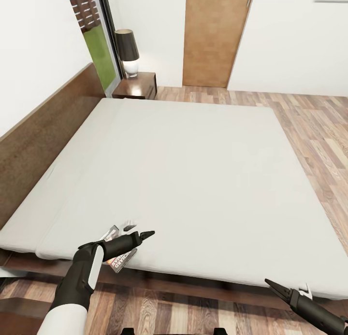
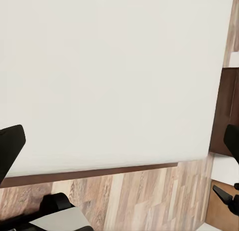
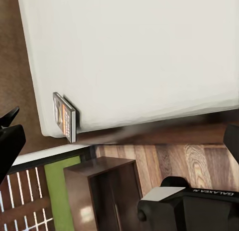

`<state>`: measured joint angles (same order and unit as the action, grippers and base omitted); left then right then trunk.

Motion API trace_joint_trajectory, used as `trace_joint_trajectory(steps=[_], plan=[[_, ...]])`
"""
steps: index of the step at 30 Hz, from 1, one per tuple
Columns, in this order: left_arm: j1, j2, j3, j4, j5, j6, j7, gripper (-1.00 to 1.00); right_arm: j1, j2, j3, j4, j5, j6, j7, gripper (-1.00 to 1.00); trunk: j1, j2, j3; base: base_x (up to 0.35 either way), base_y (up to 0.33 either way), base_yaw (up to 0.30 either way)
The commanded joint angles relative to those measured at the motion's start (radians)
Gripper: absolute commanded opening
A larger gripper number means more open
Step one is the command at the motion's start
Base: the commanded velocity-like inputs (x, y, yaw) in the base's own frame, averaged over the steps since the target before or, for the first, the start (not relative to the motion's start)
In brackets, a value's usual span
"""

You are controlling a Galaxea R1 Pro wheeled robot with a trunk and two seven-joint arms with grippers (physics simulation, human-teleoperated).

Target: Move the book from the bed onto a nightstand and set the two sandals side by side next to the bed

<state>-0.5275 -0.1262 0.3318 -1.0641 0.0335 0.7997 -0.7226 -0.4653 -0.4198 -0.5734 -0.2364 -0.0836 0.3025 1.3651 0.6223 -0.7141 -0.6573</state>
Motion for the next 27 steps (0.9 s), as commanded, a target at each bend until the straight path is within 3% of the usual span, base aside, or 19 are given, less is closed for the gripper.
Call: trace_joint_trajectory(steps=[1,11,21,27], plan=[[-0.001,-0.001,0.004,0.0,0.003,0.009,-0.002,1.0,0.0,0.0,0.003,0.001,-0.007,0.01,0.002,1.0,0.0,-0.001,-0.001,0.0,0.0,0.0],[-0.001,-0.001,0.003,0.0,0.004,0.009,-0.004,1.0,0.001,0.0,0.003,0.001,-0.007,0.01,0.003,1.0,0.0,-0.001,-0.001,-0.185,0.0,0.0],[-0.001,-0.001,0.003,0.0,0.003,0.009,-0.004,1.0,0.0,0.0,0.003,0.002,-0.007,0.01,0.003,1.0,0.0,-0.001,-0.001,-0.026,0.0,0.0],[-0.001,-0.001,0.003,0.0,0.004,0.009,-0.005,1.0,0.0,0.0,0.003,0.004,-0.007,0.01,0.002,1.0,0.0,-0.001,-0.001,-0.257,0.0,0.0]])
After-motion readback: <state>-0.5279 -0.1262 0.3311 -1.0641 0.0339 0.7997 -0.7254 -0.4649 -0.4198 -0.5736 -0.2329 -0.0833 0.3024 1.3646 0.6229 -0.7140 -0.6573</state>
